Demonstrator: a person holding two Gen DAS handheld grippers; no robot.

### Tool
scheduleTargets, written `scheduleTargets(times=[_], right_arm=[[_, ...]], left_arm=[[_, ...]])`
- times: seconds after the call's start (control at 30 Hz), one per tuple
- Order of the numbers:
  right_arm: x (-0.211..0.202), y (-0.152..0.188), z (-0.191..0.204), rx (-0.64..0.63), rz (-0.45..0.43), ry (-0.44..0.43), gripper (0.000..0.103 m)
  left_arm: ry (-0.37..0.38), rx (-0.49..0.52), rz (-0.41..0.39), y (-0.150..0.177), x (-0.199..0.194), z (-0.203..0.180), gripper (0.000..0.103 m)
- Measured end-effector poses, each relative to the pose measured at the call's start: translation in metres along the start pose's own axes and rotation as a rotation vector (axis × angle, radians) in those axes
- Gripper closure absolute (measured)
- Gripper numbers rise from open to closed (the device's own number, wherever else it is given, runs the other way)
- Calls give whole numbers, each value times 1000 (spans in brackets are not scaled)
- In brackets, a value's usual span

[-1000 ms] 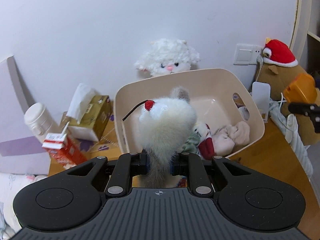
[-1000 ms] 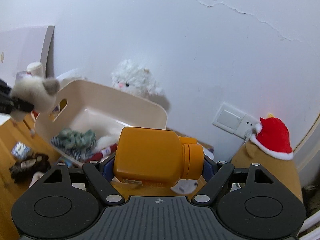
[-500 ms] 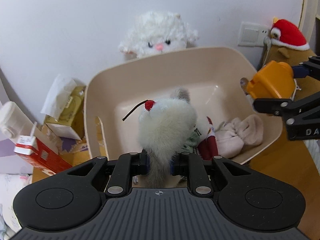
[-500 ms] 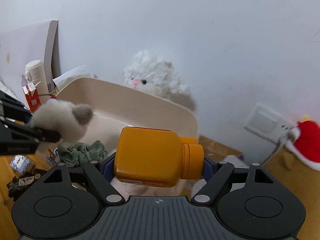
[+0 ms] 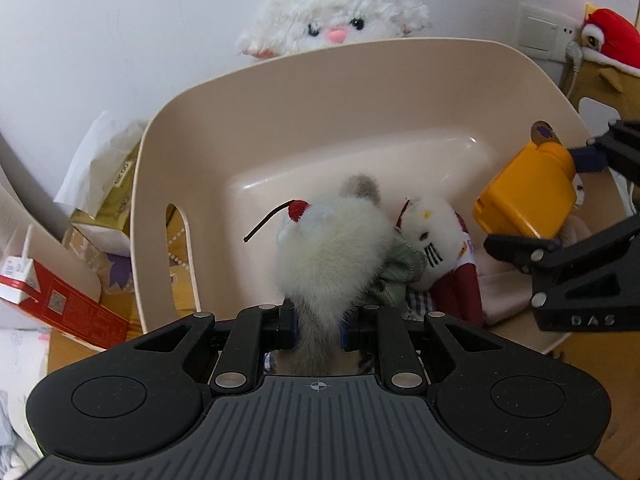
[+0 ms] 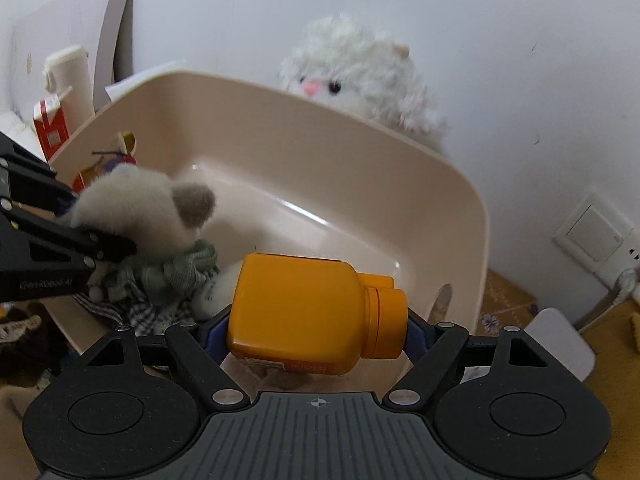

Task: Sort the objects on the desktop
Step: 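Carry mouse in left tool into basket while right tool releases orange bottle there, then move both open tools back toward the remaining items on the table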

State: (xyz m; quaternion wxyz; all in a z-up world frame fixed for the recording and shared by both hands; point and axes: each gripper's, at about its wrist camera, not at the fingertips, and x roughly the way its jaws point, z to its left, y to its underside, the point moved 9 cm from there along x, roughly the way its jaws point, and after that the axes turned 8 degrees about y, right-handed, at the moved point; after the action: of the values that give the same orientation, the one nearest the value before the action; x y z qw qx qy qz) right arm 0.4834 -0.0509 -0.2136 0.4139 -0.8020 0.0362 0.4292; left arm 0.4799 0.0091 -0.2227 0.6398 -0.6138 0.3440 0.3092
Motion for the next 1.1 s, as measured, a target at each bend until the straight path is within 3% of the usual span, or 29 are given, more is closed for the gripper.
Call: scheduleTargets(times=[0.1, 0.27, 0.43, 0.53, 0.8, 1.1], right_arm=[[3, 2, 0, 0, 4, 4, 23], [4, 0, 0, 12, -6, 11, 15], [-6, 0, -7, 53, -21, 55, 2], [-21, -2, -9, 82, -35, 87, 0], [-69, -3, -1, 168, -71, 156, 0], [-108, 15, 30, 233, -46, 177, 0]], left_arm=[[6, -22, 3, 1, 2, 2, 82], [17, -15, 10, 4, 1, 4, 54], [47, -9, 10, 9, -8, 7, 42], [99, 16, -1, 10, -18, 6, 40], [148, 36, -62, 8, -55, 18, 37], [156, 83, -123, 14, -101, 36, 37]])
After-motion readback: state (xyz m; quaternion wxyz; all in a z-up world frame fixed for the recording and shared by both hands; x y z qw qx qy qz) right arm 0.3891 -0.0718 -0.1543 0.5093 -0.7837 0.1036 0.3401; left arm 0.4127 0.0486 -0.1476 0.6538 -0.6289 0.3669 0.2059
